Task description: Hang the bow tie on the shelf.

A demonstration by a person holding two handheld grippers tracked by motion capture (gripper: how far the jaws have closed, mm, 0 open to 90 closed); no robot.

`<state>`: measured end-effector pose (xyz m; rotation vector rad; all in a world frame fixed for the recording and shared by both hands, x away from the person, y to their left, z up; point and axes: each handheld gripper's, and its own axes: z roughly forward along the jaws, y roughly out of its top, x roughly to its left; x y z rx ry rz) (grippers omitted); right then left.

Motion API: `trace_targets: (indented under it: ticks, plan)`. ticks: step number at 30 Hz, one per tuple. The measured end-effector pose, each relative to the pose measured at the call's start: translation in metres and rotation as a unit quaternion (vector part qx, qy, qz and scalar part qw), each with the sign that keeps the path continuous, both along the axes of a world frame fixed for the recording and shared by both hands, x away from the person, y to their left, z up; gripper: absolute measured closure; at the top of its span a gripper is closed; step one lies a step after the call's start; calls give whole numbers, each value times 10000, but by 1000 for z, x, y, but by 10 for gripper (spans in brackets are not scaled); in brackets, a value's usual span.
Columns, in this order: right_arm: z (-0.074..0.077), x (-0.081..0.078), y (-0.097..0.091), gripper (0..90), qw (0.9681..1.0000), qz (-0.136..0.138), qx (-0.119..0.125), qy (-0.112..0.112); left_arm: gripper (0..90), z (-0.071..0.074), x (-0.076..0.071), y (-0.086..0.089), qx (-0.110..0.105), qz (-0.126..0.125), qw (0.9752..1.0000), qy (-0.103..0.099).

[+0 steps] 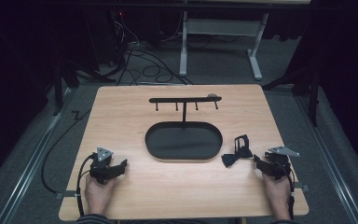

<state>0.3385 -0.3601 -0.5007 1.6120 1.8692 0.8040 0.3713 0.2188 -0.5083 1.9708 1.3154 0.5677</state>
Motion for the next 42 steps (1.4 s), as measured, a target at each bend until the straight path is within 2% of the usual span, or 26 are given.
trace_targets:
  ticks: [31, 37, 39, 40, 42]
  plan:
    - [0, -2, 2, 487, 10000, 26, 23, 5, 302, 0, 0, 0, 0, 0, 10000, 0]
    - [0, -1, -1, 491, 9999, 40, 164, -7, 302, 0, 0, 0, -6, -3, 10000, 3]
    - [0, -3, -3, 509, 9997, -25, 248, 7, 302, 0, 0, 0, -9, -3, 10000, 3]
    - [1, -4, -4, 521, 9993, -48, 374, 12, 303, 0, 0, 0, -6, -4, 10000, 3]
    - [1, -5, -5, 525, 9992, -69, 392, -23, 303, 0, 0, 0, -8, -4, 10000, 3]
